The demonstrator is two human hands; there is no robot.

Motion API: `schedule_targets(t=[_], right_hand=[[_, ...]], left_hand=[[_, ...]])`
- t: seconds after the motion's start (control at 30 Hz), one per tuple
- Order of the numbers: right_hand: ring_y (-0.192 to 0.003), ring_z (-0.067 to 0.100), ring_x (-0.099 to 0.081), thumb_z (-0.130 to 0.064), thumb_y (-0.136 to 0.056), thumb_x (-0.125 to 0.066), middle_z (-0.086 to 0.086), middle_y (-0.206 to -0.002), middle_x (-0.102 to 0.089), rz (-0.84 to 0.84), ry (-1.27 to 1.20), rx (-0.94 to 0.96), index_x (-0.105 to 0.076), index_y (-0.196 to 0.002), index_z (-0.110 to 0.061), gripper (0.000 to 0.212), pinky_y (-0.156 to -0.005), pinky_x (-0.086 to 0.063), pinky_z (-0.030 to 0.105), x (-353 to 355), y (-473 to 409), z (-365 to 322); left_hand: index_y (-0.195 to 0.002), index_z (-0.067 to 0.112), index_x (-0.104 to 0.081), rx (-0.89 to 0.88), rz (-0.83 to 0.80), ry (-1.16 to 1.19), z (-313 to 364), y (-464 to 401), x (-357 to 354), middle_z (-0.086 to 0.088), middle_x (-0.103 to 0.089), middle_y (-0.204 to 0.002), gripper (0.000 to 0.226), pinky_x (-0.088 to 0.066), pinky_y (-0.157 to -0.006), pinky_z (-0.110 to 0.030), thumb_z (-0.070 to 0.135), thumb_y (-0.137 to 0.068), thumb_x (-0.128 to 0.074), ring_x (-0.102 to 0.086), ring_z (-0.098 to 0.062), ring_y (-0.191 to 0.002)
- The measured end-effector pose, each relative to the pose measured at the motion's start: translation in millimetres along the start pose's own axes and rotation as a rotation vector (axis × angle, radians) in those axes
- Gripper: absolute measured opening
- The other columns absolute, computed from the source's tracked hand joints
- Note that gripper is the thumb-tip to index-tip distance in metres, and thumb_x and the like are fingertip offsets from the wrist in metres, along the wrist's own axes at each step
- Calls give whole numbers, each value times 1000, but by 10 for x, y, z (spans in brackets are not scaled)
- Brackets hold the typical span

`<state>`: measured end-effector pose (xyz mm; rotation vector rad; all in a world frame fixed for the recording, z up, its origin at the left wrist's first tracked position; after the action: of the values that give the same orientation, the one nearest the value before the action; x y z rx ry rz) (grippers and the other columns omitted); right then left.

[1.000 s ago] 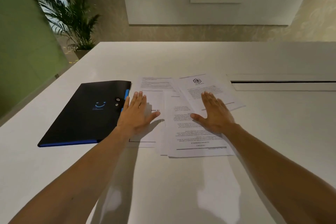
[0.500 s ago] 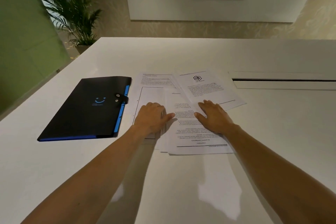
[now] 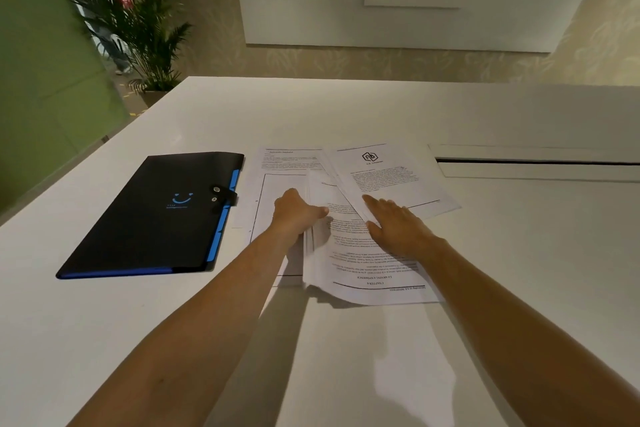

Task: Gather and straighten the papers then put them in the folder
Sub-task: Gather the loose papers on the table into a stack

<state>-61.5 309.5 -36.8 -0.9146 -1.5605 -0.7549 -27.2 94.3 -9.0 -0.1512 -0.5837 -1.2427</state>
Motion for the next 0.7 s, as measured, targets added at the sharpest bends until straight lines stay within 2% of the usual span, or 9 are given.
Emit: schedule_targets(t=[0.07, 0.13, 0.23, 0.33, 0.4, 0.47, 0.57, 0.63, 0.7], right_hand=[[-125, 31, -48, -34, -101, -39, 15, -138, -50, 4, 2, 8, -16, -155, -15, 61, -107, -38, 50, 20, -1, -13], [-121, 32, -51, -30, -101, -40, 16, -134, -52, 19, 7, 10, -16, -155, -15, 61, -103, -40, 49, 43, 6, -30], [-104, 32, -61, -18, -98, -44, 17, -126, -58, 83, -28, -29, -18, -154, -18, 62, -87, -49, 45, 34, -8, -25], [-101, 31, -63, -10, -95, -52, 15, -128, -58, 112, -93, -85, -20, -155, -21, 68, -80, -50, 40, 70, 1, -2], [-104, 32, -63, -11, -94, -58, 15, -129, -60, 133, -75, -79, -26, -153, -20, 67, -84, -53, 43, 114, 17, 40], [-103, 33, -66, -12, -93, -59, 13, -122, -66, 154, -46, -76, -43, -143, -17, 53, -82, -54, 42, 164, 42, 57], [-89, 33, -68, -11, -93, -53, 9, -100, -71, 177, -43, -106, -61, -116, -15, 26, -67, -43, 31, 297, 120, -45], [-85, 33, -67, -10, -91, -50, 7, -95, -71, 219, 14, -77, -62, -112, -15, 25, -65, -40, 31, 379, 159, -196], [-84, 32, -68, -13, -91, -49, 6, -97, -72, 270, 41, -30, -63, -114, -15, 26, -67, -46, 34, 424, 249, -376]], left_hand=[[-144, 4, -31, 37, -34, 106, 3, -17, -1, -13, -44, -143, 89, -45, -91, -33, 30, -76, -81, -48, -29, -124], [-147, 6, -25, 85, -75, 217, -20, -35, -16, -12, -43, -145, 97, -44, -101, -38, 29, -73, -83, -48, -30, -127], [-145, 8, -29, 60, -67, 202, -114, -18, -58, -11, -49, -139, 95, -47, -93, -33, 24, -70, -85, -52, -26, -119], [-146, 12, -28, 0, -43, 193, -194, -1, -61, -9, -51, -137, 93, -44, -89, -28, 17, -72, -84, -52, -21, -111], [-150, 16, -23, -21, -48, 232, -214, -4, -39, -7, -46, -142, 100, -43, -100, -32, 15, -71, -84, -49, -22, -121], [-152, 21, -21, -52, -57, 256, -233, -12, -27, -5, -44, -145, 104, -41, -107, -40, 15, -70, -85, -46, -24, -127], [-149, 23, -28, -78, -65, 278, -239, -5, -29, 0, -49, -137, 94, -45, -104, -43, 12, -73, -82, -49, -22, -121], [-144, 22, -36, -69, -62, 303, -257, -22, -33, -1, -52, -133, 81, -47, -101, -42, 8, -76, -79, -53, -21, -116], [-138, 21, -42, -31, -68, 363, -258, -15, -39, -7, -57, -130, 71, -51, -97, -43, 6, -78, -77, -58, -25, -111]])
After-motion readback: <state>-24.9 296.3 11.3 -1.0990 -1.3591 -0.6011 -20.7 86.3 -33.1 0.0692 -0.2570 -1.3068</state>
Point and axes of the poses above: each hand's wrist, its own y-axis away from the middle knuckle, its own x-axis out of the back of the hand, z = x × y, the point moved 1 cm from there along -y, towards the middle knuckle
